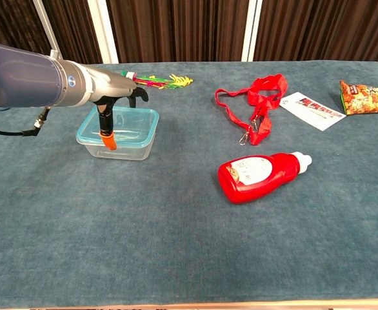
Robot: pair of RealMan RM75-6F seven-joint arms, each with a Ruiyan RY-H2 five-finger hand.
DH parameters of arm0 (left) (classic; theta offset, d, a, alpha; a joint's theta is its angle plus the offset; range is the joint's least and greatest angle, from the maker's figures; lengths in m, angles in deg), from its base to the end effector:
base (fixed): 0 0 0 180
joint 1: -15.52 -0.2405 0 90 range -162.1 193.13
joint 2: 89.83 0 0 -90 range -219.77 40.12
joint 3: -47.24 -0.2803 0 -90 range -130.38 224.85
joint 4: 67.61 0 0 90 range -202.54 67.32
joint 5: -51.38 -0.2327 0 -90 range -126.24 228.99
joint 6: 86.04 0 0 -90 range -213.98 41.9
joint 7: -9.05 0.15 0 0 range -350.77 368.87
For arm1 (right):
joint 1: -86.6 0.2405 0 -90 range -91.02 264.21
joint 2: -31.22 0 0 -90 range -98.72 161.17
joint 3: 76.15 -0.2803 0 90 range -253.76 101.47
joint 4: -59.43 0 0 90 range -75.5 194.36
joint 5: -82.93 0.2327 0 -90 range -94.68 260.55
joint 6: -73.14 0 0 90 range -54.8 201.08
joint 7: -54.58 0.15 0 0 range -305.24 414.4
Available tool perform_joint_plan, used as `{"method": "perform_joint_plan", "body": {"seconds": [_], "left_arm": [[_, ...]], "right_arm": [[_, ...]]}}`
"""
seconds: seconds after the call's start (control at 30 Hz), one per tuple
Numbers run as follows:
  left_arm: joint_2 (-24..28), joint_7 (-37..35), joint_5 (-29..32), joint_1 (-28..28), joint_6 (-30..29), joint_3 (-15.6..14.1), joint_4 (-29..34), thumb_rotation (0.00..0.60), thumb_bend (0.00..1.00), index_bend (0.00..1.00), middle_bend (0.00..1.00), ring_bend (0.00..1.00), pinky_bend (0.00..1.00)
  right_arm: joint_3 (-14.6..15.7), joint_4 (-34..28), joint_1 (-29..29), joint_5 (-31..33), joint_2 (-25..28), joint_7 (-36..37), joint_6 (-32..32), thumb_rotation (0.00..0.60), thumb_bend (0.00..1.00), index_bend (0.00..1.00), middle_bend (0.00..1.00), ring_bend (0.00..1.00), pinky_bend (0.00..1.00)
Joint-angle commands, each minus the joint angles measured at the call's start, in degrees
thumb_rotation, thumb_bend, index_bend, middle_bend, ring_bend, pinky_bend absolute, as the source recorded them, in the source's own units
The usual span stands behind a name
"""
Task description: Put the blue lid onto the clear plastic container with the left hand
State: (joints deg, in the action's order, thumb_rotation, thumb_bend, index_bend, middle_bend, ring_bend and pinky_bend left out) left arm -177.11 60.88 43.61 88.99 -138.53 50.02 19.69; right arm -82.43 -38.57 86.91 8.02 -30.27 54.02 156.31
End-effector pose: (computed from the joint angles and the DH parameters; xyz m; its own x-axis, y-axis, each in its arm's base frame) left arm -0.0916 0.4192 -0.0565 0.7095 0.4371 0.5528 0.6962 -0.3126 -0.6462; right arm -0.3612 -0.1726 0.1684 0.3311 -0.0076 0.9436 -0.9156 0.2390 0.3232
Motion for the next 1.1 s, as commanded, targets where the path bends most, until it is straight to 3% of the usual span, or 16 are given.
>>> {"method": "perform_joint_plan", "body": {"seconds": [0.03, 0.6, 1.1], "left_arm": [[0.13, 0.06, 0.02, -0.04, 0.17, -0.02, 0.08, 0.6, 0.14, 0.0, 0.16, 0.0, 0.0], [0.81, 0.9, -0.15, 0.13, 0.21, -0.28, 0.66, 0.6, 0.13, 0.0, 0.02, 0.0, 0.0], [2.63, 1.93, -2.4, -0.14, -2.15, -1.32, 3.09, 0.6, 0.13, 0.0, 0.0, 0.0, 0.0]], "right_arm": [[0.0, 0.0, 0.0, -0.01, -0.01, 0.01, -0.01, 0.6, 0.39, 0.06, 0.04, 0.03, 0.0], [-0.01, 0.02, 0.01, -0.01, -0.06, -0.03, 0.0, 0.6, 0.39, 0.06, 0.04, 0.03, 0.0], [0.07, 0.08, 0.2, -0.01, -0.16, -0.38, -0.31, 0.6, 0.39, 0.06, 0.04, 0.03, 0.0]]}}
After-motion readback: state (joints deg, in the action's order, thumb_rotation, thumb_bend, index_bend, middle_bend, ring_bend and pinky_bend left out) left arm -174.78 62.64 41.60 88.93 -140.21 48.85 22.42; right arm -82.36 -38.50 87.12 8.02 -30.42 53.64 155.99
